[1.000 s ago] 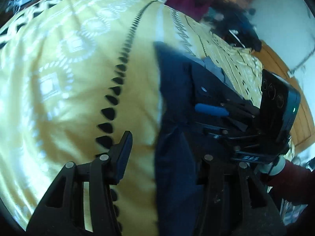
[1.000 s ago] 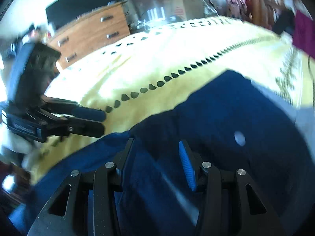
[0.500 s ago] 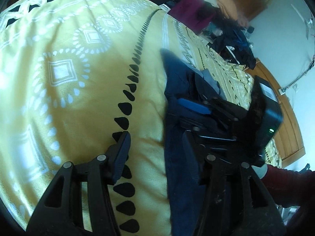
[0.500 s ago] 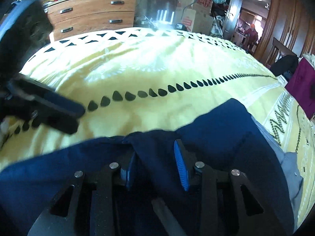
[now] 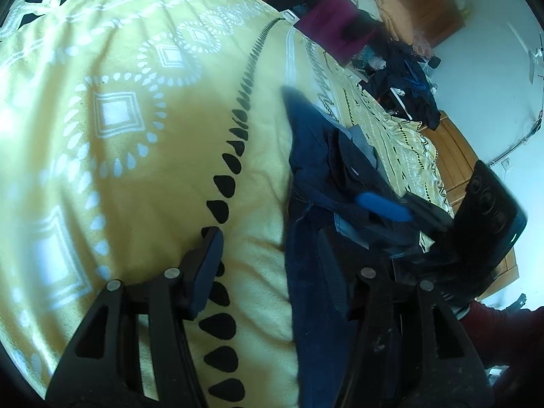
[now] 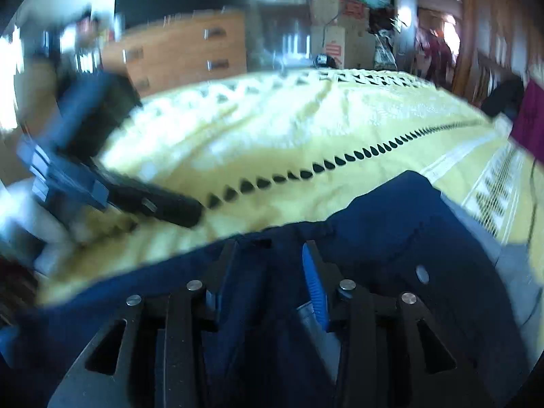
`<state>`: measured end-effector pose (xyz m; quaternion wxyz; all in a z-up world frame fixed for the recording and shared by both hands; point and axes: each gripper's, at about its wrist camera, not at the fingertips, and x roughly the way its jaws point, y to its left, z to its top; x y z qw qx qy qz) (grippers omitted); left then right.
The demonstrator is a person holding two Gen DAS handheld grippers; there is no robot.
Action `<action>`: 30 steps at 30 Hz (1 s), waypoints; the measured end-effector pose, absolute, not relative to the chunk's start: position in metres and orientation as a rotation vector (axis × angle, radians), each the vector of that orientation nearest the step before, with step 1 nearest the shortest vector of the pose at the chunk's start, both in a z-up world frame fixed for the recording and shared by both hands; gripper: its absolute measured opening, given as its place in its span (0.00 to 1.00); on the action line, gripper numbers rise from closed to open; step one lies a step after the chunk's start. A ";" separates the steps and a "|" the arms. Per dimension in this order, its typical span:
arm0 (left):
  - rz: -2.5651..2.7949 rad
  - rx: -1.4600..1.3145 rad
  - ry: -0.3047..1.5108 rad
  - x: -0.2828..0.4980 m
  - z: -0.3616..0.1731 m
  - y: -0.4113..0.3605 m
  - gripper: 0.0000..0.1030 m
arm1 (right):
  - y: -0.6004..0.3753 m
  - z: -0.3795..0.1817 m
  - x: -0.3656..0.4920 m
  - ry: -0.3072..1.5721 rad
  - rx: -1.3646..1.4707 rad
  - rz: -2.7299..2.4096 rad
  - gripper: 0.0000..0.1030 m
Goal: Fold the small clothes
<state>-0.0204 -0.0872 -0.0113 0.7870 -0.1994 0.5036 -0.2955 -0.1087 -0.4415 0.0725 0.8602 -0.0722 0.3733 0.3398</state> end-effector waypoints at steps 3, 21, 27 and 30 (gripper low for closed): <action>-0.630 -0.418 1.084 -0.021 -0.012 -0.088 0.56 | -0.469 0.068 -0.078 0.884 0.115 0.777 0.05; -0.642 -0.441 1.083 -0.019 -0.014 -0.086 0.63 | -0.440 0.029 -0.045 0.958 0.180 0.846 0.11; -0.636 -0.428 1.088 -0.019 -0.013 -0.087 0.65 | -0.446 -0.001 -0.013 1.070 0.226 0.757 0.00; -0.621 -0.432 1.099 -0.019 -0.010 -0.085 0.65 | -0.447 0.010 0.005 1.094 0.281 0.716 0.12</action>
